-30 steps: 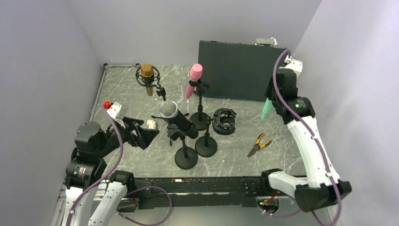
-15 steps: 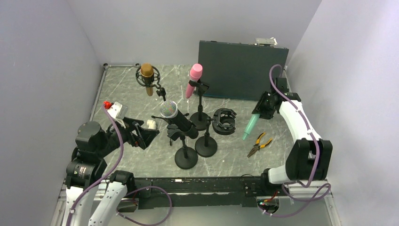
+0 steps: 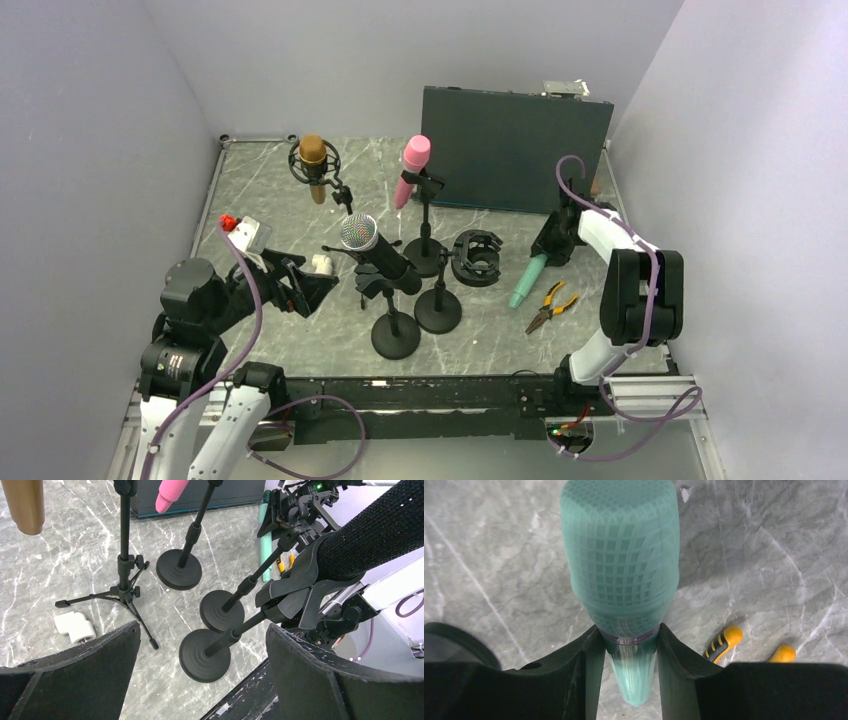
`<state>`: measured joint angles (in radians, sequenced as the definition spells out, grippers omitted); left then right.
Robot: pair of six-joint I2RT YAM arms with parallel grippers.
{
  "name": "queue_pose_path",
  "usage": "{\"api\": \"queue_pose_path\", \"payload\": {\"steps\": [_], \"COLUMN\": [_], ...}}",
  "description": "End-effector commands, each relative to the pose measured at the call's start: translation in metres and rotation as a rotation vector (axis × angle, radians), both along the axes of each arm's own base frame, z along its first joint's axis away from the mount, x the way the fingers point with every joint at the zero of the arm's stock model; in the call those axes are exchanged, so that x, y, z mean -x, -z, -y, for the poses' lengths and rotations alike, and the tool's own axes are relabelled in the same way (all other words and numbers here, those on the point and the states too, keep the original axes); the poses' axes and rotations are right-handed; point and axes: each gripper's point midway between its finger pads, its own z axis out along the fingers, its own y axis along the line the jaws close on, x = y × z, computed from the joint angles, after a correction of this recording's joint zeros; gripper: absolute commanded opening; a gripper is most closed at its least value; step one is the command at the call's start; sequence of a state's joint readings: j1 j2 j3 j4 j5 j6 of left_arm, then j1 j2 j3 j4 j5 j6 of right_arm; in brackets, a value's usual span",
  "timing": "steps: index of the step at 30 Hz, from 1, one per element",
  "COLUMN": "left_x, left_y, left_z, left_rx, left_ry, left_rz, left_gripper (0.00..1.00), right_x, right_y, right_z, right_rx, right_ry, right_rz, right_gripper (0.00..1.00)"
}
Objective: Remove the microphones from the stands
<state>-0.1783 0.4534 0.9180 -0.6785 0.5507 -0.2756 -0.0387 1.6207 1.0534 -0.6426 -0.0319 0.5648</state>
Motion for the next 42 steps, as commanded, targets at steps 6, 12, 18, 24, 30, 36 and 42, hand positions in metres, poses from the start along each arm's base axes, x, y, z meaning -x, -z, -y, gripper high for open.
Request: {"api": "queue_pose_path", "payload": {"steps": [6,12,18,24,30,36,42], "left_x": [-0.002,-0.003,-0.003,-0.004,-0.004,-0.004,-0.005], "left_y": [0.002,0.004,0.002,-0.001,0.001,0.001,0.002], "left_z": [-0.003,-0.002,-0.003,-0.004,-0.003,-0.003,-0.003], "left_rx": [-0.003,-0.001,-0.008,-0.018,-0.012,-0.016,-0.022], "left_ry": [-0.02,-0.016,-0.024,-0.027,-0.02,-0.02,-0.019], "left_rz": [0.008,-0.001,0.005,0.011,0.007,0.008,0.007], "left_gripper": [0.99,0.99,0.99,0.99,0.99,0.99,0.99], "right_x": [0.014,0.019,0.02,0.018,0.014,0.009,0.009], "right_y": [0.033,0.042,0.039,0.014,-0.021,-0.076,-0.143], "right_z": [0.007,0.014,0.016,0.018,0.02,-0.002,-0.043], "right_rx": [0.036,0.077,0.089,0.107,0.147,0.213,0.226], "right_ry": [-0.018,-0.012,-0.005,-0.007,-0.011,-0.091,-0.27], "right_rz": [-0.041,-0.061,-0.057,0.009,0.074,0.188,0.343], "right_gripper": [0.37,0.55,0.67,0.79,0.91,0.95,0.94]}}
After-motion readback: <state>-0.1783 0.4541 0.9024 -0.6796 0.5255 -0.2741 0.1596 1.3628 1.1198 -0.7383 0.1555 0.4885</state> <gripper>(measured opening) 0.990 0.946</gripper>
